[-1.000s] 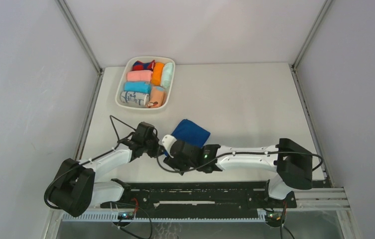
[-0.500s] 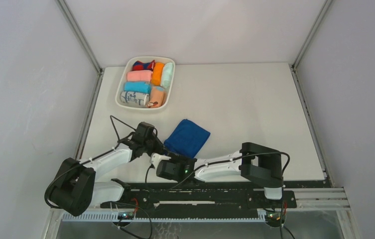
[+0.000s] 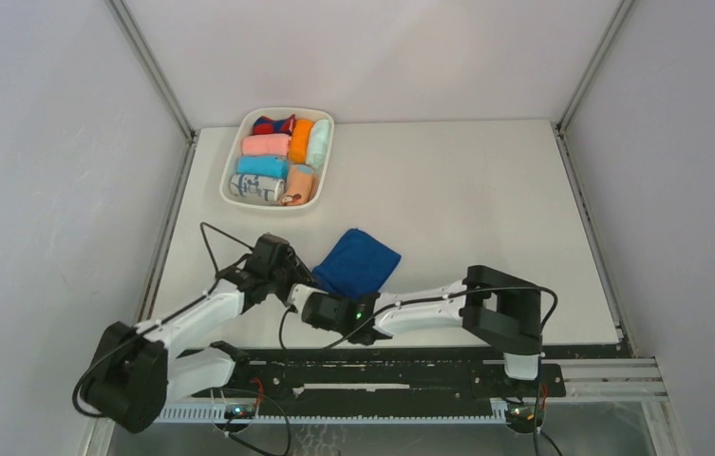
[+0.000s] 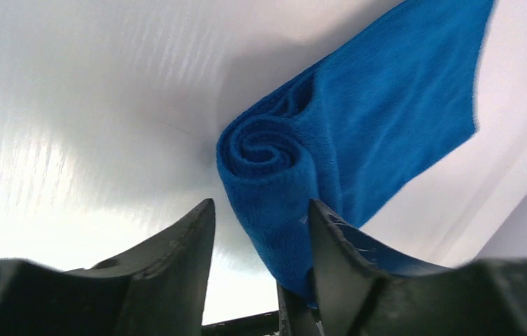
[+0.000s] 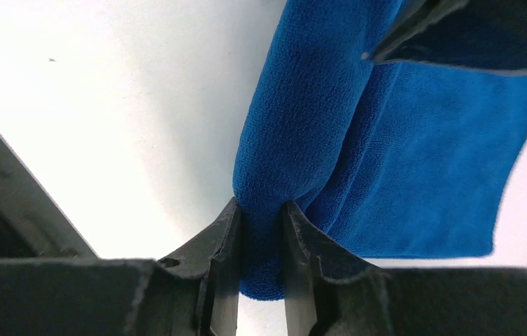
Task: Roll the towels
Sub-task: Roll the towel at the center of the board.
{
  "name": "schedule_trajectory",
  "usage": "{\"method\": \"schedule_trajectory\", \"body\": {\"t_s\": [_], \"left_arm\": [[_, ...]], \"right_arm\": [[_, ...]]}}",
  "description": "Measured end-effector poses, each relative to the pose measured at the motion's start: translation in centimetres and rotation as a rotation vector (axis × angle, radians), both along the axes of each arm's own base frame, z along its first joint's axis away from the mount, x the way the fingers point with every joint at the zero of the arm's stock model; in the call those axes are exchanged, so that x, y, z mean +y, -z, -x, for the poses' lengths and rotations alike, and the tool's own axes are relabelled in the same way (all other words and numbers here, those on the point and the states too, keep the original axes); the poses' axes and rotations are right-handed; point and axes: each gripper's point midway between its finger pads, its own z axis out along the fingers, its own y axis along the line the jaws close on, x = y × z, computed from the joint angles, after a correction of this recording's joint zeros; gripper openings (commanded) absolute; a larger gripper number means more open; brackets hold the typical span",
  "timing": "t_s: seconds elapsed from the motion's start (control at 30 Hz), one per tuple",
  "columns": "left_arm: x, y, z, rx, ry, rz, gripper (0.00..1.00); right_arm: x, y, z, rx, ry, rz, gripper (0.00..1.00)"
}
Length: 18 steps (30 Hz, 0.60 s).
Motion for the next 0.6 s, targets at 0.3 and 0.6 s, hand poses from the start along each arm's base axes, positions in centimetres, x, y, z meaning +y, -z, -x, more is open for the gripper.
{"method": "schedule_trajectory", "body": {"t_s": [0.3,0.6], "left_arm": [[2.1,-4.9,-0.1,-0.17,-0.097,0.036,0.76],[2.6,-4.9,1.1,-0.178,-0.115,0.06,0.78]], "right_arm": [[0.7,-2.1,0.3,0.402,-0.017,-0.296,0.11],[-0.2,-2.1,-0.1,0.837,0.079,-0.631,0.12]]}}
